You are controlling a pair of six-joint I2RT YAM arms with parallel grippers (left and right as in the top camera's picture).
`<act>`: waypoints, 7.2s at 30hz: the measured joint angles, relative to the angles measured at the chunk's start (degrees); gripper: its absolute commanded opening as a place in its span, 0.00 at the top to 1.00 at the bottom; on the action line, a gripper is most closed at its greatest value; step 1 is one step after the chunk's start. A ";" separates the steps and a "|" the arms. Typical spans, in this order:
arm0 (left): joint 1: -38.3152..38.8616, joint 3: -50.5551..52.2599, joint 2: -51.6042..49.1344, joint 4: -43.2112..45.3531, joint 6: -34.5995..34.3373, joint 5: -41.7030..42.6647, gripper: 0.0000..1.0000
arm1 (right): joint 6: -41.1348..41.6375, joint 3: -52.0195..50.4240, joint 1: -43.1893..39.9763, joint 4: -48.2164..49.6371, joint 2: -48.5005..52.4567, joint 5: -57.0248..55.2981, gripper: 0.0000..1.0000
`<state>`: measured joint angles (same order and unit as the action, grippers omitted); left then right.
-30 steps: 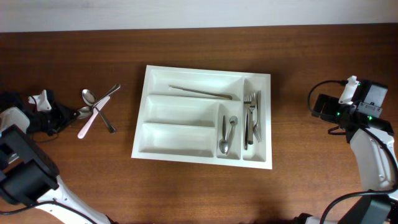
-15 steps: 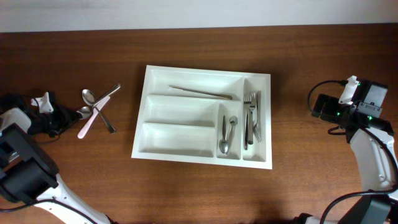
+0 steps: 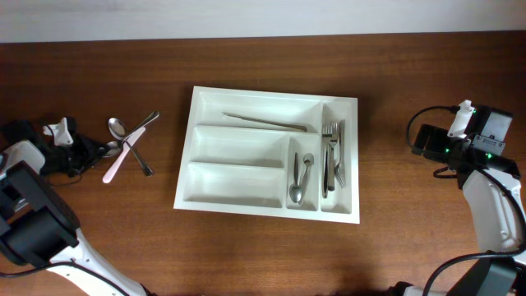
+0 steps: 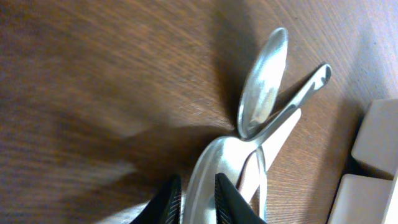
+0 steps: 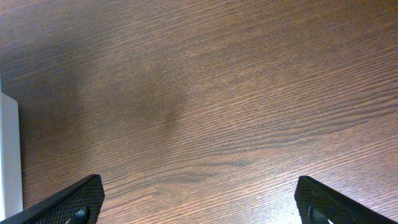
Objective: Pack container
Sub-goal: 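Close the left gripper on the upper metal spoon's handle, then lift the spoon with the left gripper and carry it over the tray, then release the spoon into the large left compartment and withdraw left, then lower the left gripper onto the second metal spoon and grasp it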
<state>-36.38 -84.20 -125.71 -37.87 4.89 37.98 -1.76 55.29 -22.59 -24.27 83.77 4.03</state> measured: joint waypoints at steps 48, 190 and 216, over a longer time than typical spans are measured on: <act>2.14 -0.02 25.73 -4.61 4.72 10.82 0.98 | -0.02 0.00 0.00 0.00 0.00 0.00 0.01; 6.32 -18.51 -8.92 -9.42 11.85 4.31 0.41 | -0.02 0.00 0.00 0.00 0.09 0.00 0.01; 6.19 -18.80 -12.44 -9.51 12.09 6.69 0.89 | -0.02 0.00 0.00 0.00 0.09 0.02 0.01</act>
<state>-30.20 -103.00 -138.15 -47.37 16.97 44.66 -1.78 55.29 -22.59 -24.27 83.85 4.05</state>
